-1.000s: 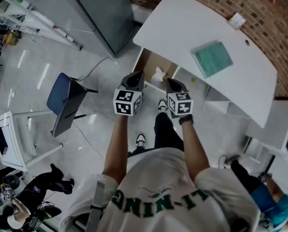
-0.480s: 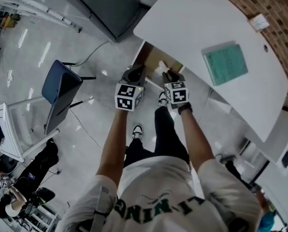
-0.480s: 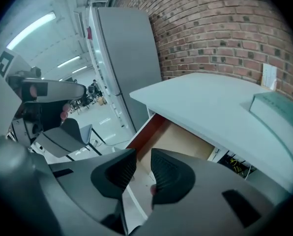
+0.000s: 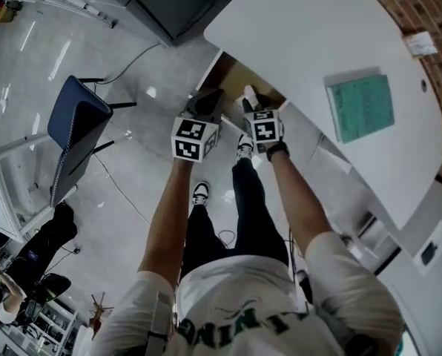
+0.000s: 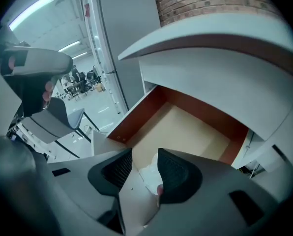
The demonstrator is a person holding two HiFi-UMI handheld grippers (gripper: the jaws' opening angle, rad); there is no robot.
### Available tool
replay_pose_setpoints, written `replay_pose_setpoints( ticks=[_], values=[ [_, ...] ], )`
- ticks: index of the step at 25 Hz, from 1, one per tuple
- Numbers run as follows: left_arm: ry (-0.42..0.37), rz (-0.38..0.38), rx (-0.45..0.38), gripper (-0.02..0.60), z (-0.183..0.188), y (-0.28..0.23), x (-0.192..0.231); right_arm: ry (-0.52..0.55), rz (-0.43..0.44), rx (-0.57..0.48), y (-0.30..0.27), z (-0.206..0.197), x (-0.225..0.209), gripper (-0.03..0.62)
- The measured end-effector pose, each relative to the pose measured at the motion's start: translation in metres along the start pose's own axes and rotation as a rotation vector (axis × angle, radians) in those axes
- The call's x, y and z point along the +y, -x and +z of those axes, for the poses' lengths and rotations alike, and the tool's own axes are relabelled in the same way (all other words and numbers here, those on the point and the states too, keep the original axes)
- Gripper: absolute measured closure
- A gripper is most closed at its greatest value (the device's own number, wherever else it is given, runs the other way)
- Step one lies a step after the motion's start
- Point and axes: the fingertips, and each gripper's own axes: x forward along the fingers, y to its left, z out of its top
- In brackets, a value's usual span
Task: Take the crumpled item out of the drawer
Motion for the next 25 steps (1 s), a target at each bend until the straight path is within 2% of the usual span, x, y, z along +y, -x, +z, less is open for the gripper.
replay_pose_setpoints(
  ticks=[11,16,22,25],
  values=[
    [0.034,0.014,0.009,0.588,-0.031,-0.021,0.040,-0.007,-0.027,0.089,-0.071,-0.019,-0.013,0.451],
    [0.050,0.024,0.021,0.588,-0.042,-0.025,0.050,0.059,-0.108,0.140,-0.096,-0.029,-0.030,0.437],
    [0.063,0.030,0.030,0.588,-0.052,-0.028,0.058,0.051,-0.080,0.225,-0.118,-0.046,-0.030,0.433],
    [0.074,0.030,0.045,0.588,-0.056,-0.028,0.059,0.042,-0.105,0.251,-0.119,-0.050,-0.035,0.470]
  ],
)
